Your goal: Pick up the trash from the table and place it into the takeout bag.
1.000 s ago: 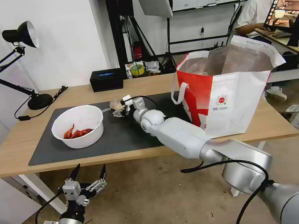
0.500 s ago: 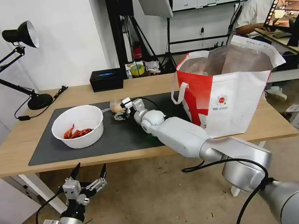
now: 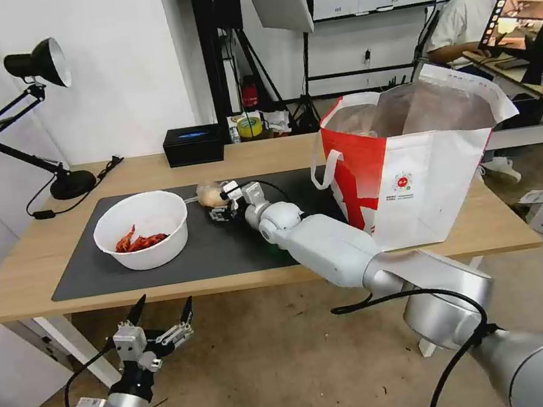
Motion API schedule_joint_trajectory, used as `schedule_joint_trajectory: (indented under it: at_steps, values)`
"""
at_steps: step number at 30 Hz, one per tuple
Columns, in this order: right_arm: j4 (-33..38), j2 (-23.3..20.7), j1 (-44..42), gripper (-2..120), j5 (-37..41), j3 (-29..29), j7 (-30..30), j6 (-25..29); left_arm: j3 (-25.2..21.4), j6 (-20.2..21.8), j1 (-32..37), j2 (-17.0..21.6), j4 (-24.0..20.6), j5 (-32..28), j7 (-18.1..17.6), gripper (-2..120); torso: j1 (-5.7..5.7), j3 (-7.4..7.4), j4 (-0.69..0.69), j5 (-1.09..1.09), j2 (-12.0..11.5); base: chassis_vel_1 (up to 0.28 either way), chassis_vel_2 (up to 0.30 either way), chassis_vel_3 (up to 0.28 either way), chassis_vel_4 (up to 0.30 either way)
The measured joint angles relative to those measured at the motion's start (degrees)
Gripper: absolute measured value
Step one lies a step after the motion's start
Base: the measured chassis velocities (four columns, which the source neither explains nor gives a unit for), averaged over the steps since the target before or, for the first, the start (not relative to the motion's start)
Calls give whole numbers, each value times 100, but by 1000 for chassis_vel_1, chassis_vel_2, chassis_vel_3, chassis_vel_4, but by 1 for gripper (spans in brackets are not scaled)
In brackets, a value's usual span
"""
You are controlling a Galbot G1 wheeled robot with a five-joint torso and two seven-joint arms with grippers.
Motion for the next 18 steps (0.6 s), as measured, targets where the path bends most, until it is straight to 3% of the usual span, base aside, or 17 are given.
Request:
schedule_joint_trajectory:
  at_steps: [13,18]
  values:
    - [72,-15,-79,9,11,81,141,1,-6,-80,51,-1,0,-6,2,100,0,0,0,0,0,0,0,0,0]
    - [422,-94,-187,2,9,228,319,0,-30,-92,51,16,-3,-17,2,100,0,1,1,0,0,0,0,0,0]
